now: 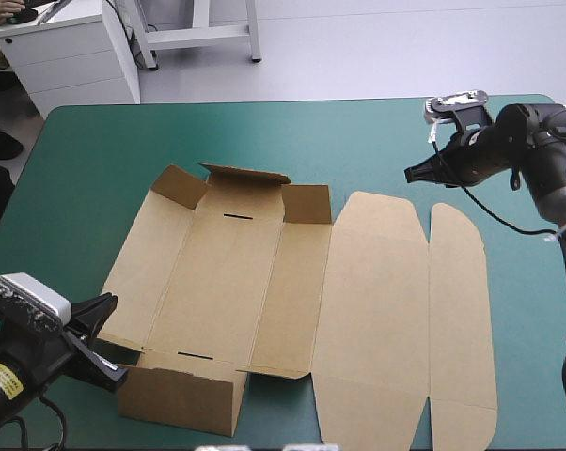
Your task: Fold the box
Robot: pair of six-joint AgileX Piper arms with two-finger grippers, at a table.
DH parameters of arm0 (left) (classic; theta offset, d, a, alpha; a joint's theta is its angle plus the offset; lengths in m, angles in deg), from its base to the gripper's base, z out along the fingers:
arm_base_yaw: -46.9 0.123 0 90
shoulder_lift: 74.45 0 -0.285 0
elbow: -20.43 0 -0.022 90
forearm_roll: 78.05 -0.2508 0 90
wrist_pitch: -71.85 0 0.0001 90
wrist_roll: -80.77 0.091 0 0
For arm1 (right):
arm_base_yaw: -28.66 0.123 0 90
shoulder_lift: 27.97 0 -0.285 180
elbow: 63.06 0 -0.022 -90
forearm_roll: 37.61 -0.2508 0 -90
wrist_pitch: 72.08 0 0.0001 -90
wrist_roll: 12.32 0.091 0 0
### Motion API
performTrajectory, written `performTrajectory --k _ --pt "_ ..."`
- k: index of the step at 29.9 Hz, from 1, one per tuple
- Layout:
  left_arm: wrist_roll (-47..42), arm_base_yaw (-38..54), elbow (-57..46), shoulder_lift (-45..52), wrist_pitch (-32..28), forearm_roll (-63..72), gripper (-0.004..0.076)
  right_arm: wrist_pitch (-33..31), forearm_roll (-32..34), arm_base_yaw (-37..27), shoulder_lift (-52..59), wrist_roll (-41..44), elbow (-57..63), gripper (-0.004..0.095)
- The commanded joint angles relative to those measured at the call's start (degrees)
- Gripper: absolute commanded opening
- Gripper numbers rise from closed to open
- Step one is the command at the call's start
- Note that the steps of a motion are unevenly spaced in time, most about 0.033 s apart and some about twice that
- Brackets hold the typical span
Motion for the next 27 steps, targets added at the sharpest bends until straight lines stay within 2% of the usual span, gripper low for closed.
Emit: performTrajectory --k 1,17,22,27 --pt "0.2 -0.1 1.9 -0.7 -4.0 0.1 -0.0008 1.4 1.1 -0.6 6.7 0.4 1.4 -0.0018" --pt "-0.6 -0.1 2.4 -1.9 -3.9 0.0 -0.0006 3.6 1.1 -0.6 31.8 1.0 26.8 -0.0018" --pt "-0.6 -0.1 5.6 -7.3 -1.7 0.0 -0.0006 3.8 1.1 -0.6 39.9 1.4 34.6 -0.0019" --pt "-0.6 -0.1 11.4 -16.9 0.8 -0.7 -0.0002 4.1 1.1 -0.6 46.4 1.4 39.4 -0.0019"
